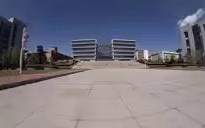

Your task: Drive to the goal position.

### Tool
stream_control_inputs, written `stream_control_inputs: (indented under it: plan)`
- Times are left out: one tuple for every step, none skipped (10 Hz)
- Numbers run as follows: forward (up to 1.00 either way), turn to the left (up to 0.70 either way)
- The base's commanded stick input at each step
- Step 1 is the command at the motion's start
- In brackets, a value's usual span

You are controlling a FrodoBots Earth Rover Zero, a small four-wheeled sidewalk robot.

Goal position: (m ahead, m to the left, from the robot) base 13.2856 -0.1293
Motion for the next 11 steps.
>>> stream_control_inputs:
  plan:
    - [0.7,0.01]
    - [0.7,0.01]
    - [0.7,0.01]
    - [0.7,0.01]
    - [0.7,0.01]
    - [0.7,0.01]
    - [0.7,0.01]
    - [0.7,0.01]
    - [0.7,0.01]
    - [0.7,0.01]
    - [0.7,0.01]
